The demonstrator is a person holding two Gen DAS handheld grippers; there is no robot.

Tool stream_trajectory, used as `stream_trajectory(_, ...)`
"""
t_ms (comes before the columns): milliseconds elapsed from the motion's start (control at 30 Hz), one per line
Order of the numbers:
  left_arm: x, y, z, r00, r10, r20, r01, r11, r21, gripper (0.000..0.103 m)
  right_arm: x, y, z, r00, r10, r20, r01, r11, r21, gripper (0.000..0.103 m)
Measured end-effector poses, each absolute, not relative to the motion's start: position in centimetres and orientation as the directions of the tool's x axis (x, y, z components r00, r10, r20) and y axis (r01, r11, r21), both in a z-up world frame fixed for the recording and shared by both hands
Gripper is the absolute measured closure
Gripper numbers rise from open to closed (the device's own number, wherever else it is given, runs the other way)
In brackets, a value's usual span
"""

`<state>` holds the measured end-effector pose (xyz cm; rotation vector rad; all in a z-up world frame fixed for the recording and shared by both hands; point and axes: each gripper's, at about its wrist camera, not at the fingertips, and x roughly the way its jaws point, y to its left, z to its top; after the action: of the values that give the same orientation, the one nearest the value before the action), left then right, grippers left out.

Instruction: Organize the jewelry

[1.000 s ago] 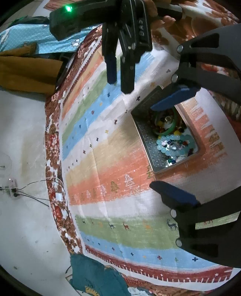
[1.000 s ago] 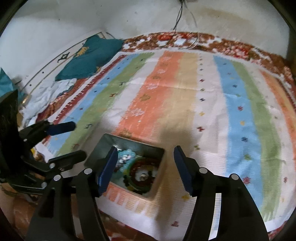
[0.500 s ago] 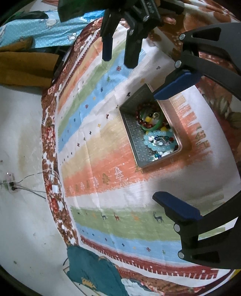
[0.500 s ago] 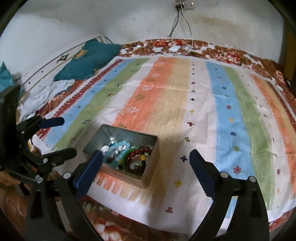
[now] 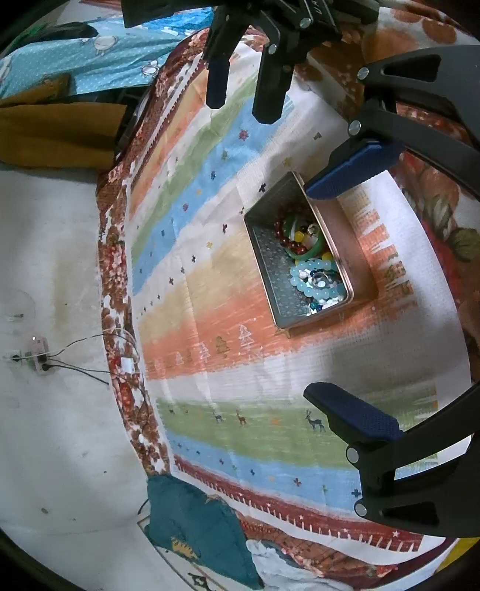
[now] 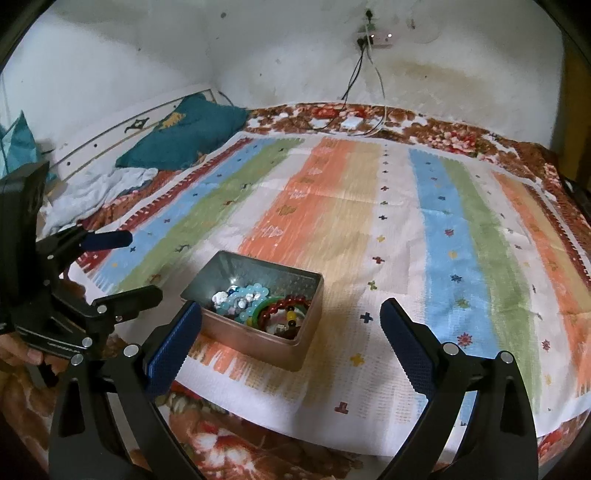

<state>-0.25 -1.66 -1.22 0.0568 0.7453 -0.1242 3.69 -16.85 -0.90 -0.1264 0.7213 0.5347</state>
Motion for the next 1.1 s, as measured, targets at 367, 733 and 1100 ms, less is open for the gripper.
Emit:
stream_trajectory(367, -0.78, -1.78, -1.21, 0.734, -0.113, -0.670, 0.133, 0.991, -0.021, 0.006, 3.33, -17.08, -0.91, 0.617, 0.445, -0.649, -0.510, 0.854, 0.100, 0.005)
stream_trajectory(733, -0.91, -1.82, -1.38, 0.731, -0.097, -0.675, 0.116, 0.993, -0.017, 0.006, 3.23, -16.88, -0.93, 0.612, 0.445, -0.653, -0.512, 0.853, 0.102, 0.005)
stream_trajectory(1100, -1.28, -2.23, -0.97, 0.748, -0.113, -0.654, 0.150, 0.989, 0.001, 0.006, 3.23, -16.74, -1.09, 0.611, 0.440, -0.658, -0.509, 0.855, 0.100, 0.005)
